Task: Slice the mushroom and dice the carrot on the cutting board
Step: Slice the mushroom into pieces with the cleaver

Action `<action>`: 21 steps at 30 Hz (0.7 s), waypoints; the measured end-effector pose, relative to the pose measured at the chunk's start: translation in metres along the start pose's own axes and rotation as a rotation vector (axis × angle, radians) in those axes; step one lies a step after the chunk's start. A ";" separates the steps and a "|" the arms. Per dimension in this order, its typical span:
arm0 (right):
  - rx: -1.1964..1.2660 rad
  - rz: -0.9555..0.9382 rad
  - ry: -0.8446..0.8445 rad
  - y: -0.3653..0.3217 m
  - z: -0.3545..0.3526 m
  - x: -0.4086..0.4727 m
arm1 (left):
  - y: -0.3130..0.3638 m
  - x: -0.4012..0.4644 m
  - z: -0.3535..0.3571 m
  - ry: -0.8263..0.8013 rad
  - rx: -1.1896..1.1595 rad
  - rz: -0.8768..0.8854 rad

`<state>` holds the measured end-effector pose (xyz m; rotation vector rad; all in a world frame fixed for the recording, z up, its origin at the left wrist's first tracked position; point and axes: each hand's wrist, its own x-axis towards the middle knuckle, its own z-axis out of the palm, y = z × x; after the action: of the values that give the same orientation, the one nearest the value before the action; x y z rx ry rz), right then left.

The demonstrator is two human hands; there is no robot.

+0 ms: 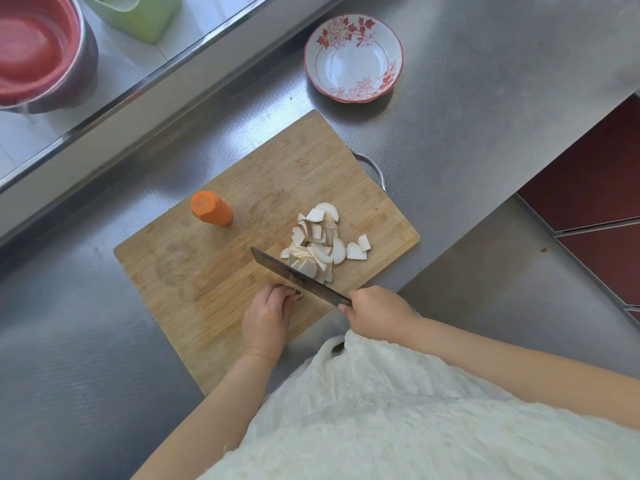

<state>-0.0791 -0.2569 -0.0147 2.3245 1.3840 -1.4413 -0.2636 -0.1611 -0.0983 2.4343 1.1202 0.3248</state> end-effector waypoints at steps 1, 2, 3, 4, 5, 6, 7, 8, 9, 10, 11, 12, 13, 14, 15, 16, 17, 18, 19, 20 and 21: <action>-0.014 -0.010 0.008 0.000 -0.003 -0.002 | 0.000 -0.001 0.000 0.000 -0.004 -0.002; -0.027 -0.020 0.015 -0.001 -0.005 -0.004 | 0.001 -0.001 0.000 0.001 -0.007 -0.004; -0.042 -0.029 0.017 -0.002 -0.007 -0.006 | 0.000 -0.002 0.000 0.002 -0.006 -0.006; -0.057 -0.038 0.013 -0.004 -0.009 -0.007 | 0.000 -0.003 0.000 0.001 -0.005 -0.009; -0.069 -0.046 0.006 -0.006 -0.010 -0.009 | -0.001 -0.003 0.000 -0.003 -0.006 -0.012; -0.079 -0.054 -0.002 -0.008 -0.011 -0.011 | -0.001 -0.004 0.000 -0.010 -0.006 -0.014; -0.088 -0.060 -0.008 -0.009 -0.011 -0.013 | -0.002 -0.004 0.000 -0.017 -0.005 -0.014; -0.094 -0.065 -0.009 -0.009 -0.011 -0.013 | -0.001 -0.004 0.000 -0.023 -0.004 -0.015; -0.100 -0.067 -0.009 -0.009 -0.012 -0.014 | -0.002 -0.004 0.000 -0.026 -0.005 -0.012; -0.104 -0.067 -0.008 -0.009 -0.013 -0.014 | -0.002 -0.005 -0.001 -0.027 -0.010 -0.007; -0.108 -0.070 -0.005 -0.008 -0.013 -0.014 | -0.002 -0.005 -0.001 -0.025 -0.016 -0.002; -0.111 -0.074 0.000 -0.008 -0.013 -0.014 | -0.002 -0.005 -0.002 -0.024 -0.022 -0.002; -0.115 -0.078 0.006 -0.008 -0.012 -0.015 | -0.001 -0.005 -0.003 -0.024 -0.023 -0.003; -0.117 -0.082 0.010 -0.008 -0.012 -0.016 | -0.001 -0.005 -0.003 -0.024 -0.022 -0.003; -0.116 -0.082 0.013 -0.009 -0.012 -0.017 | -0.001 -0.005 -0.003 -0.020 -0.017 0.001; -0.110 -0.078 0.013 -0.009 -0.011 -0.017 | 0.000 -0.005 -0.003 -0.018 -0.014 0.003; -0.101 -0.070 0.011 -0.009 -0.011 -0.017 | -0.001 -0.005 -0.003 -0.017 -0.013 0.004; -0.090 -0.061 0.008 -0.009 -0.012 -0.017 | -0.001 -0.004 -0.003 -0.018 -0.016 0.002; -0.083 -0.054 0.007 -0.009 -0.012 -0.017 | -0.001 -0.004 -0.003 -0.015 -0.019 0.001; -0.078 -0.048 0.008 -0.009 -0.013 -0.016 | -0.001 -0.004 -0.004 -0.016 -0.024 -0.003; -0.073 -0.044 0.009 -0.008 -0.013 -0.016 | 0.000 -0.004 -0.004 -0.017 -0.025 -0.004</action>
<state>-0.0789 -0.2560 0.0074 2.2733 1.4731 -1.3689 -0.2678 -0.1629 -0.0952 2.4082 1.1065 0.3152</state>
